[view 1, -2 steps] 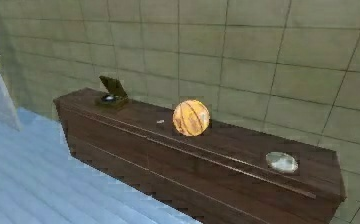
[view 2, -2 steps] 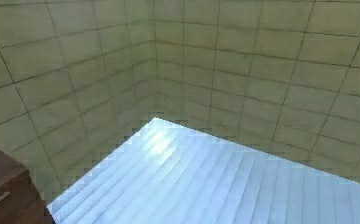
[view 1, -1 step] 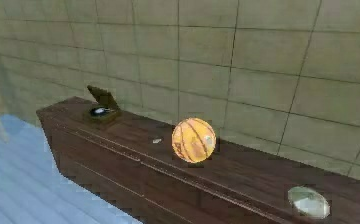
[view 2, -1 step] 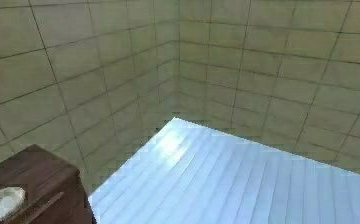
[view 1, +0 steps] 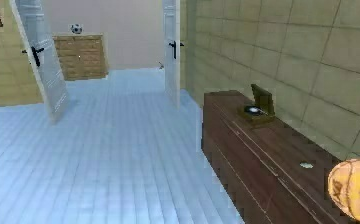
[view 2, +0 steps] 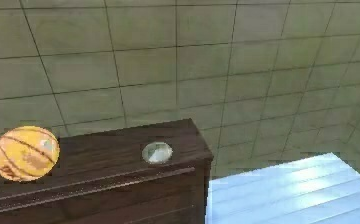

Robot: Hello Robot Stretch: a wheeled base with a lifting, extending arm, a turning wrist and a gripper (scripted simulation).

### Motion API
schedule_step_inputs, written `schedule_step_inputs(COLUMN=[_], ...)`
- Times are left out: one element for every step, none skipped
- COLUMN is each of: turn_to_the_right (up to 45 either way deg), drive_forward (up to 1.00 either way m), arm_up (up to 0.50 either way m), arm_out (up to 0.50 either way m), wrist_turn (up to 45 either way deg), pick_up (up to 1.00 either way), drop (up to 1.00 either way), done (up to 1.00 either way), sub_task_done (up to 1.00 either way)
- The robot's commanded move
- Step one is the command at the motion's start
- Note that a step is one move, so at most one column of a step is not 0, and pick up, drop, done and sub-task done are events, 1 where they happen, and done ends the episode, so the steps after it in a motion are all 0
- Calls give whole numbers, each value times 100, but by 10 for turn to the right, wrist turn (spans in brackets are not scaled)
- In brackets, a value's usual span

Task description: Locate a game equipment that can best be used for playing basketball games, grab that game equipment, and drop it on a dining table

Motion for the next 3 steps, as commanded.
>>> schedule_step_inputs(turn_to_the_right=[-360,450,450], drive_forward=[0,0,0], arm_up=[0,0,0], arm_out=[0,0,0], wrist_turn=[0,0,0], pick_up=[0,0,0], drop=[0,0,0], done=[0,0,0], sub_task_done=[0,0,0])
